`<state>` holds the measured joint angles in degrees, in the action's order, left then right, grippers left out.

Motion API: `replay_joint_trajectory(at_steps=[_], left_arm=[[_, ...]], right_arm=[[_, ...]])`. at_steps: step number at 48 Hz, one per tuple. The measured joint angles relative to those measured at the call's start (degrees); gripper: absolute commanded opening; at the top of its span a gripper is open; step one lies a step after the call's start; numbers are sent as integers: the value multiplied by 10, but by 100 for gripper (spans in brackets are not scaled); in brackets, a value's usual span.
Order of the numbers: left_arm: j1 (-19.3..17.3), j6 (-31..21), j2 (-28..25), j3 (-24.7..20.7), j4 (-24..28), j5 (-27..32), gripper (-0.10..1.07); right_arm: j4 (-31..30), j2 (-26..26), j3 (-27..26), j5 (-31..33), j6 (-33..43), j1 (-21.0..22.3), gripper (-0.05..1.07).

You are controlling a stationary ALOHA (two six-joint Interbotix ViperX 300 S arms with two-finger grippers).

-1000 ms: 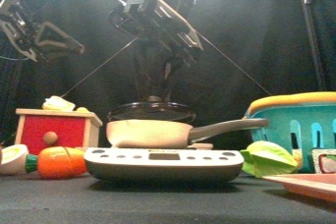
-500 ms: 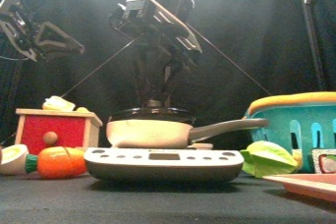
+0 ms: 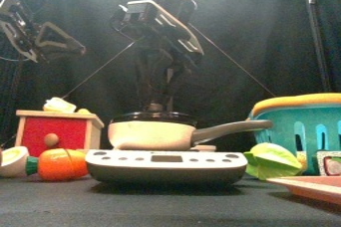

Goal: Place pot lid on pan

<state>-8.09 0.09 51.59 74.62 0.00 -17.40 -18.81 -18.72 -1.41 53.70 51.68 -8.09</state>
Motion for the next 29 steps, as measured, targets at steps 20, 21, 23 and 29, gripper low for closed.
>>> replay_joint_trajectory(at_steps=[20,21,23,29], left_arm=[[0,0,0,0,1,0,36],[0,0,-1,0,0,0,36],[0,0,0,0,0,0,36],[0,0,-1,1,0,0,36]], right_arm=[[0,-4,0,0,0,1,68],[-1,-4,0,0,0,1,68],[-1,-4,-1,0,0,1,68],[-4,-4,-1,0,0,1,69]])
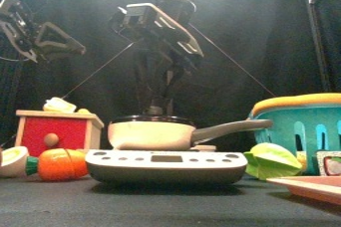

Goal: Place pot lid on pan

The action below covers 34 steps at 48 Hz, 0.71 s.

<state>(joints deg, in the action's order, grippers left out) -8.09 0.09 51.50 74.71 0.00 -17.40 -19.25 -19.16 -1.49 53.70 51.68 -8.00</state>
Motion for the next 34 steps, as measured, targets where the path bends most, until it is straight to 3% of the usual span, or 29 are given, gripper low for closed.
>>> replay_joint_trajectory(at_steps=[6,20,34], left_arm=[[0,0,0,-1,1,0,36],[0,0,1,-1,1,0,36],[0,0,0,-1,1,0,36]], right_arm=[[-5,0,0,0,4,0,72],[-7,0,0,2,4,0,93],[-8,0,-1,10,1,1,94]])
